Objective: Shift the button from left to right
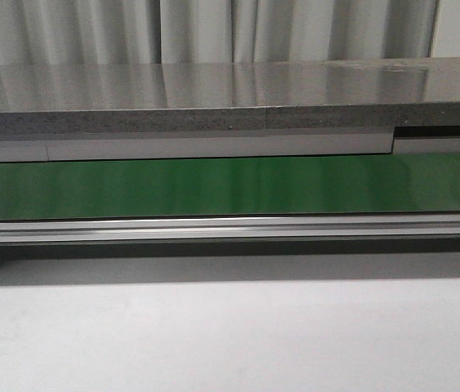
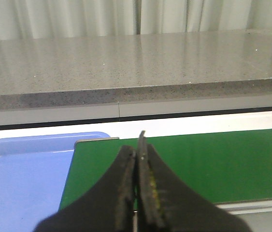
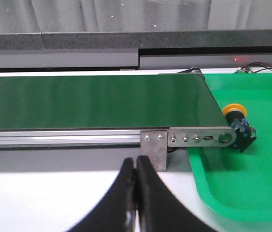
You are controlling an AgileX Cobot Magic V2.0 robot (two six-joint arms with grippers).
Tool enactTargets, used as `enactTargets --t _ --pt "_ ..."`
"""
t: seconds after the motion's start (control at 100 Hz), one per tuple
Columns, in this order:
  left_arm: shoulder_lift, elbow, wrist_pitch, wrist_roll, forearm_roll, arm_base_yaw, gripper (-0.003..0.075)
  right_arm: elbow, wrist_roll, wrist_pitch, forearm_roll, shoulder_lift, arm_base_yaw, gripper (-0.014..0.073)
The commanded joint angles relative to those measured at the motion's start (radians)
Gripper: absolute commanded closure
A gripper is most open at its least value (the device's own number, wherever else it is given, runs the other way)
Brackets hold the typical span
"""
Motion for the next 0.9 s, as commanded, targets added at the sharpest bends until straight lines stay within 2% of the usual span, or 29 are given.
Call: enactTargets --t 0.0,0.89 --pt "0.006 -0.029 -0.070 -0.002 -0.010 -0.005 0.0741 -0.014 0.002 -0.099 -0.014 -0.019 0.001 0.0661" --pt "0.006 -0.029 -0.070 -0.002 -0.010 -0.005 0.0741 -0.014 0.002 -0.091 -0.013 -0.019 0.001 0.0661"
